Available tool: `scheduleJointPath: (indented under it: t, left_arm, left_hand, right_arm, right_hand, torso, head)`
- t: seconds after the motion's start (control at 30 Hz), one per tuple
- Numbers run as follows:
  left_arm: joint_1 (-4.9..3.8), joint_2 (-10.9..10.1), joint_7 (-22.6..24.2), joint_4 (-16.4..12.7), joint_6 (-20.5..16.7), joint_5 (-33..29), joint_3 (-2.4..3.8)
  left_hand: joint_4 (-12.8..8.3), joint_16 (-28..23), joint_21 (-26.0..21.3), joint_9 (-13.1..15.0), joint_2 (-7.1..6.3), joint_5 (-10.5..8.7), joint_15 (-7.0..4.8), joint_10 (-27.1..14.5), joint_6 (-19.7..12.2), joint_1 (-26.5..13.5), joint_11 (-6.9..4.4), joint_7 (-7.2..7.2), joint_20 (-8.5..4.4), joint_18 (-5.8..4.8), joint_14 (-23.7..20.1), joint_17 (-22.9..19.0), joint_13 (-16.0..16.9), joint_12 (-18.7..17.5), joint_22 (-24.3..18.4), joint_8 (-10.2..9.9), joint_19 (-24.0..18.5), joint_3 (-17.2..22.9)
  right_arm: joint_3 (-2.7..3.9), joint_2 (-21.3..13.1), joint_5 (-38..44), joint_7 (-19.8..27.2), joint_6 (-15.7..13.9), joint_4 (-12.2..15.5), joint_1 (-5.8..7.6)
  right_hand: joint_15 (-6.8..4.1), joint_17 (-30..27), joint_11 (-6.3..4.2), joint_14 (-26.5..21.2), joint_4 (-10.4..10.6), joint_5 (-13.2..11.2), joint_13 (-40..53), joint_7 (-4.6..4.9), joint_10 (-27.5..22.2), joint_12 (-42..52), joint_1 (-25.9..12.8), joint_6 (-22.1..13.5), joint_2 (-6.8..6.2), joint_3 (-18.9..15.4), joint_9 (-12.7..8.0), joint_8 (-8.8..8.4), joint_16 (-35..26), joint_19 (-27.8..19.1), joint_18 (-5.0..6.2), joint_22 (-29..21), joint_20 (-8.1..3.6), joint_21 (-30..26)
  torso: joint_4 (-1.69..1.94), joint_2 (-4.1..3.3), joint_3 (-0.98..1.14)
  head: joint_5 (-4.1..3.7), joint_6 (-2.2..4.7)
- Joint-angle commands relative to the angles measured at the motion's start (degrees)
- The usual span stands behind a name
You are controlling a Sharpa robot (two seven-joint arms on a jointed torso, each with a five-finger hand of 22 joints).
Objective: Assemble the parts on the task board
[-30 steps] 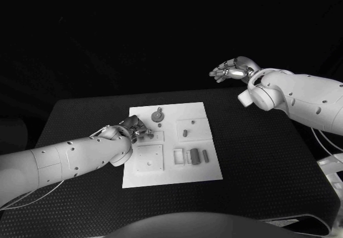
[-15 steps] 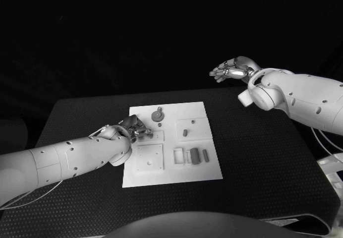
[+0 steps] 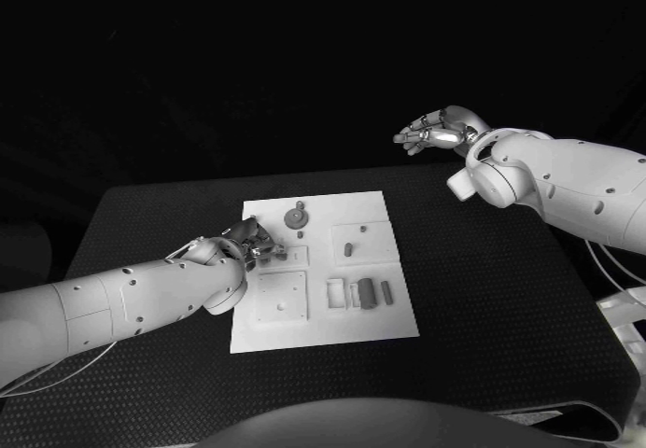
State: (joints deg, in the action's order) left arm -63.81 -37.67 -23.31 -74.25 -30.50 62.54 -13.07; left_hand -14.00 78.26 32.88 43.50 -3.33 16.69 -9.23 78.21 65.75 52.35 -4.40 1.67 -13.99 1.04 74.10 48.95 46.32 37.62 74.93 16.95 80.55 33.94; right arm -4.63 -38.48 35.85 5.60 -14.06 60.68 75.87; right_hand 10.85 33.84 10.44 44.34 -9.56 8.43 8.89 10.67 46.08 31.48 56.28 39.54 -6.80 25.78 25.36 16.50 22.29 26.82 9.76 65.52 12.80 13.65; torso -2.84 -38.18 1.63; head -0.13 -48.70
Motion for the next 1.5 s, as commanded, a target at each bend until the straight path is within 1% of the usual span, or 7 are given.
scheduleJointPath:
  t: [0.03, 0.27, 0.57, 0.73, 0.9, 1.03, 1.5]
  left_arm:
    - [0.24, -0.1, -0.3, -0.2, 1.1, -0.6, -0.14]
    - [0.24, -0.2, -0.3, 0.0, 0.9, -0.7, -0.12]
    - [0.24, 0.2, -0.2, 0.4, 0.9, -0.7, -0.08]
    - [0.22, 0.7, -0.1, 0.8, 1.5, -0.8, -0.01]
    - [0.21, 1.1, -0.1, 0.9, 3.3, 1.0, 0.05]
    - [0.21, 1.3, -0.2, 0.9, 3.9, 1.7, 0.09]
    - [0.21, 1.8, -0.4, 1.1, 5.4, 3.2, 0.12]
  left_hand:
    - [-1.9, 0.4, 0.3, 1.7, 2.06, 1.15, -1.28, 0.2, 0.6, 2.4, -0.03, 0.11, -0.94, 1.56, 0.7, 0.0, -0.1, 0.2, 1.1, 0.4, 0.4, 2.2]
    - [-2.0, 0.4, 0.3, 1.9, 1.88, 1.68, -1.3, 0.2, 0.7, 2.4, -0.06, 0.08, -0.96, 1.54, 0.7, 0.0, -0.1, 0.2, 1.1, 0.5, 0.4, 2.1]
    - [-1.9, 0.4, 0.4, 2.0, 1.76, 1.93, -1.32, 0.3, 0.7, 2.3, -0.08, 0.06, -0.98, 1.53, 0.7, 0.0, -0.1, 0.2, 1.1, 0.6, 0.4, 2.1]
    - [-1.7, 0.5, 0.4, 2.4, 0.95, 1.98, -1.42, 0.3, 1.2, 2.1, -0.2, -0.11, -1.02, 1.51, 0.8, 0.0, -0.2, 0.2, 1.1, 1.2, 0.4, 1.8]
    - [-1.6, 0.5, 0.4, 3.2, -0.47, 1.88, -1.57, 0.4, 1.3, 2.2, -0.36, -0.3, -1.08, 1.49, 0.8, -0.1, -0.2, 0.3, 1.1, 1.7, 0.5, 1.4]
    - [-1.5, 0.6, 0.4, 3.6, -0.69, 2.85, -1.64, 0.5, 1.3, 2.6, -0.43, -0.39, -1.11, 1.47, 0.8, -0.1, -0.2, 0.3, 1.1, 2.0, 0.6, 1.6]
    - [-1.8, 0.7, 0.5, 3.9, -0.89, 3.03, -1.68, 0.6, 1.3, 3.6, -0.48, -0.44, -1.13, 1.43, 0.8, -0.1, -0.3, 0.4, 1.1, 2.1, 0.6, 1.8]
  right_arm:
    - [0.02, 0.0, 0.0, 0.5, 0.7, 0.0, -0.03]
    - [0.02, 0.0, 0.0, 0.5, 0.7, 0.0, -0.04]
    - [0.02, 0.0, 0.0, 0.5, 0.7, 0.0, -0.04]
    - [0.02, 0.0, 0.0, 0.5, 0.7, 0.0, -0.04]
    - [0.02, 0.0, 0.0, 0.5, 0.7, 0.0, -0.04]
    - [0.02, 0.0, 0.0, 0.5, 0.7, -0.1, -0.05]
    - [0.02, -0.1, 0.0, 0.5, 0.7, 0.0, -0.05]
  right_hand:
    - [0.04, 0.1, 0.12, -0.5, 0.3, 0.0, -0.1, 3.19, -0.4, 0.3, -0.4, -0.5, 0.02, -0.1, -0.1, 0.36, -0.4, -0.3, -0.85, 0.1, 0.04, -0.3]
    - [0.04, 0.1, 0.12, -0.5, 0.4, 0.0, -0.1, 3.2, -0.4, 0.3, -0.5, -0.5, 0.01, -0.1, -0.1, 0.37, -0.4, -0.3, -0.85, 0.1, 0.04, -0.3]
    - [0.04, 0.1, 0.12, -0.5, 0.4, 0.0, -0.1, 3.2, -0.4, 0.4, -0.5, -0.6, 0.02, -0.1, -0.1, 0.37, -0.4, -0.3, -0.85, 0.2, 0.04, -0.4]
    - [0.04, 0.1, 0.12, -0.5, 0.4, 0.0, -0.2, 3.2, -0.4, 0.4, -0.5, -0.6, 0.01, -0.1, -0.1, 0.38, -0.4, -0.3, -0.85, 0.2, 0.04, -0.4]
    - [0.04, 0.1, 0.12, -0.5, 0.4, 0.0, -0.2, 3.2, -0.4, 0.4, -0.4, -0.6, 0.0, -0.1, -0.1, 0.38, -0.5, -0.3, -0.85, 0.2, 0.04, -0.4]
    - [0.04, 0.1, 0.12, -0.5, 0.4, 0.0, -0.2, 3.2, -0.4, 0.4, -0.4, -0.6, 0.0, -0.2, -0.1, 0.39, -0.5, -0.3, -0.85, 0.2, 0.04, -0.4]
    - [0.05, 0.2, 0.12, -0.4, 0.5, 0.0, -0.2, 3.2, -0.4, 0.4, -0.5, -0.6, 0.01, -0.2, -0.2, 0.4, -0.5, -0.2, -0.85, 0.3, 0.05, -0.5]
  torso:
    - [0.01, -0.01, -0.02]
    - [-0.02, 0.0, 0.02]
    - [0.02, 0.01, -0.02]
    - [-0.04, -0.01, 0.01]
    - [-0.02, -0.01, 0.02]
    - [-0.03, -0.01, 0.0]
    - [0.03, 0.02, -0.01]
  head:
    - [-0.01, -0.01]
    - [0.04, -0.03]
    - [0.07, 0.03]
    - [0.02, 0.12]
    - [-0.1, 0.05]
    - [-0.19, 0.03]
    - [-0.4, -0.11]
